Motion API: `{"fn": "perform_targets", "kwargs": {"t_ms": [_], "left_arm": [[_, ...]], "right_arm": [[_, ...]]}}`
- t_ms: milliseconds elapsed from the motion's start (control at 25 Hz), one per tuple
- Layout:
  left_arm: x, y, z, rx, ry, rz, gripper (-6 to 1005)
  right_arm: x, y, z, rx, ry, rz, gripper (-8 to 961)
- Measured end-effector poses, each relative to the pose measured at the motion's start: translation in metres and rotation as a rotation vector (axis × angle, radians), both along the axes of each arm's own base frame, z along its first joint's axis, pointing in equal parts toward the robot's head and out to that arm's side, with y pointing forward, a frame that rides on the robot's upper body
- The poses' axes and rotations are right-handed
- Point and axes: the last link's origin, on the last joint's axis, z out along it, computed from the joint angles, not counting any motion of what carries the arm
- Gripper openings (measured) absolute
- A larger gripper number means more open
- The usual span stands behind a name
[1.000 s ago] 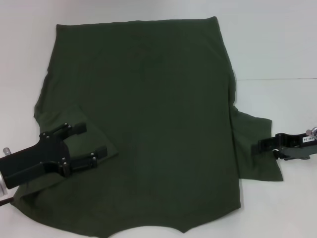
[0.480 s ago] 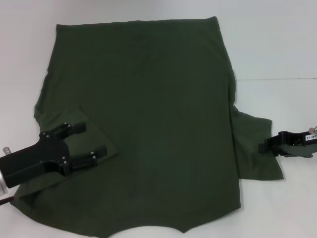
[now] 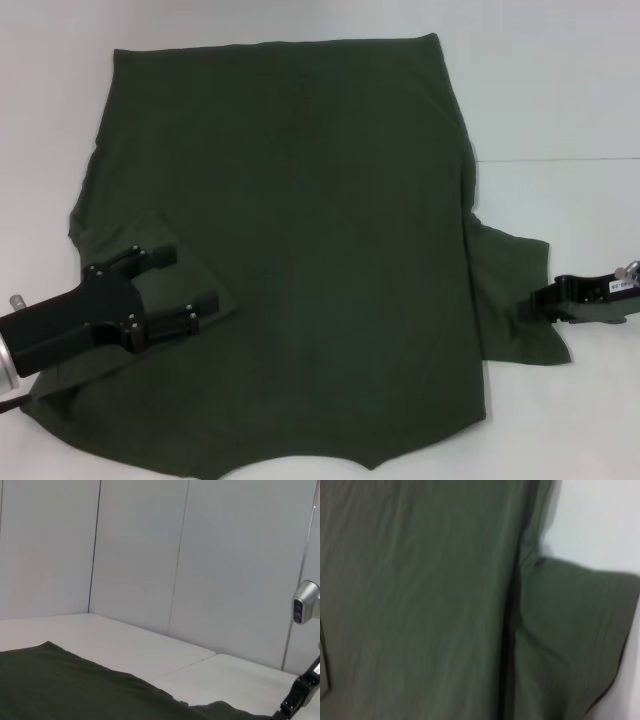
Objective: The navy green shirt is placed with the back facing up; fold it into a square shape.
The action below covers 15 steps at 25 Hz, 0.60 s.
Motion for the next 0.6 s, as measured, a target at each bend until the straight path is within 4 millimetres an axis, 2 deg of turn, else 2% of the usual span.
{"fn": "perform_targets", "kwargs": {"t_ms": [160, 360, 560, 600], "left_arm": [[-0.0002, 0.0, -0.0003, 0.0, 0.0, 0.001, 945], [-0.0003, 0.0, -0.0004, 0.0, 0.001, 0.002, 945], [0.0002, 0.0006, -0.0005, 0.0, 0.001, 0.001, 945], [0.0004, 0.0007, -0.0005, -0.001, 0.0, 0.001, 945]], "right_arm": [[0.0012, 0.0003, -0.003, -0.001, -0.027, 0.018, 356], [0.0027, -0.0005, -0.0022, 0.005, -0.027, 0.025, 151], [0.004, -0.0004, -0.001, 0.009, -0.031, 0.029, 4], [0.0042, -0.0003, -0.0007, 0.01, -0.031, 0.03, 4]]}}
